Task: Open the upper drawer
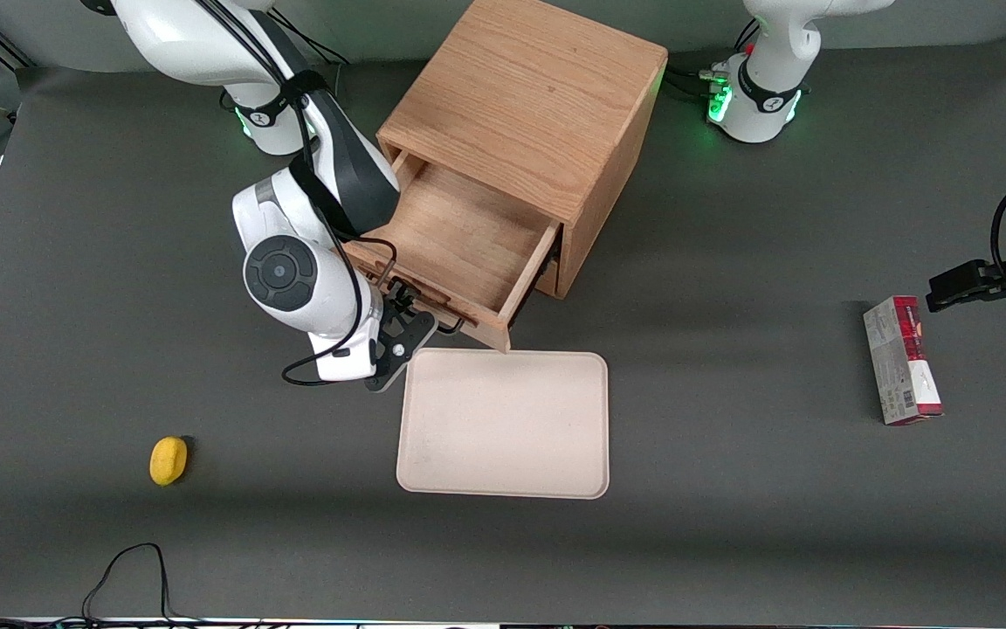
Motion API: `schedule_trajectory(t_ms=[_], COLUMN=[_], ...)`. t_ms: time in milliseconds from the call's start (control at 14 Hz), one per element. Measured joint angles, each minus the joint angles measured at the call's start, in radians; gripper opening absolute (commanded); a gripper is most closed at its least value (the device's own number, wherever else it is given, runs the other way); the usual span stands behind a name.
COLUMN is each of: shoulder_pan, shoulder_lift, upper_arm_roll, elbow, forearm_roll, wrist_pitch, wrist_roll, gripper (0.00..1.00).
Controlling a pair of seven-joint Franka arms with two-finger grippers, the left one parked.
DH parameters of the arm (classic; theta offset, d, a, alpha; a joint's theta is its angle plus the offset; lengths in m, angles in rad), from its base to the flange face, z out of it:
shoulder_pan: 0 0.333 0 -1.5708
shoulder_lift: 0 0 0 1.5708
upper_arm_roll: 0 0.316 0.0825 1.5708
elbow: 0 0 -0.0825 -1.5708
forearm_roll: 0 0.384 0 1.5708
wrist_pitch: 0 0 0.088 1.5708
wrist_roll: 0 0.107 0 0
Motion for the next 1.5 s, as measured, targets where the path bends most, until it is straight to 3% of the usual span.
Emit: schedule_trajectory(t_ms=[500,1500], shoulder_pan=[-0.051,-0.101], shoulder_lift=[0.051,0.103], upper_arm_roll=[0.0,0.003], elbow=[0.117,0.198], forearm_roll=[0.0,0.009], wrist_pitch=[-0.066,-0.083], wrist_roll=[-0.092,-0.088], gripper=[1.0,1.0])
